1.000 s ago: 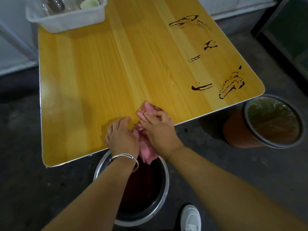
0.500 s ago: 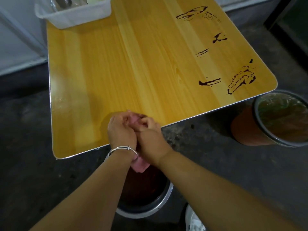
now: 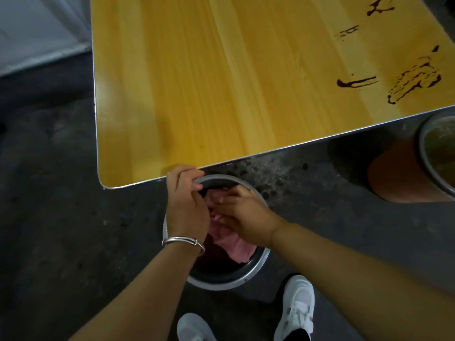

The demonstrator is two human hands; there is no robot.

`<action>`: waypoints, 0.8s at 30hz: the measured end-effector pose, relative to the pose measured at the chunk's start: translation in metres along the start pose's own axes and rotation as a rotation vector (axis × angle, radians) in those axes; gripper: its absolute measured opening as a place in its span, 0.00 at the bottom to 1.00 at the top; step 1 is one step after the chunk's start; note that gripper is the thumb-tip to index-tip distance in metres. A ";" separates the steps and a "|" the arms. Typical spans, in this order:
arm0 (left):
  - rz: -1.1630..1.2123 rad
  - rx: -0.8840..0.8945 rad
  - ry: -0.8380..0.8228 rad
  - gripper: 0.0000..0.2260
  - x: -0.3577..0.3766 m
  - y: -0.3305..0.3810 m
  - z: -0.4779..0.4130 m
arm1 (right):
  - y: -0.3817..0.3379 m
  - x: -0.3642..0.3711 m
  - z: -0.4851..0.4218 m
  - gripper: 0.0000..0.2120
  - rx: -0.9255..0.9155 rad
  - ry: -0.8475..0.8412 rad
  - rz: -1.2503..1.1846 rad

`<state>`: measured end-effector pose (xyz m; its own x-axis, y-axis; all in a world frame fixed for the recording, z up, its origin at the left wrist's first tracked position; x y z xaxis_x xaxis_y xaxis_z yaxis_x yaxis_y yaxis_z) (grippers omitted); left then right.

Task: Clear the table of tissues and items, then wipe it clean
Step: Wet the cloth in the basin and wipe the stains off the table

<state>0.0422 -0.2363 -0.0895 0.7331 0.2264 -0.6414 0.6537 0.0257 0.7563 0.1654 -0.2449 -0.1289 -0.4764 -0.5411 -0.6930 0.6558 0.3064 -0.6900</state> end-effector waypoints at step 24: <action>-0.171 -0.415 -0.550 0.18 0.151 -0.252 0.071 | 0.167 0.207 -0.087 0.23 0.192 -0.218 0.077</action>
<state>0.0012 -0.2781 -0.3860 0.6864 -0.3358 -0.6450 0.7230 0.4106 0.5556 0.1253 -0.2373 -0.4052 -0.2972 -0.6838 -0.6664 0.7940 0.2105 -0.5702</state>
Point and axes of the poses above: each hand's wrist, its own z-axis away from the middle knuckle, its own x-axis out of the palm, y = z × x, the point moved 2 cm from there along -z, towards the middle knuckle, and after that the axes turned 1 degree about -z, right-handed, at the moved point
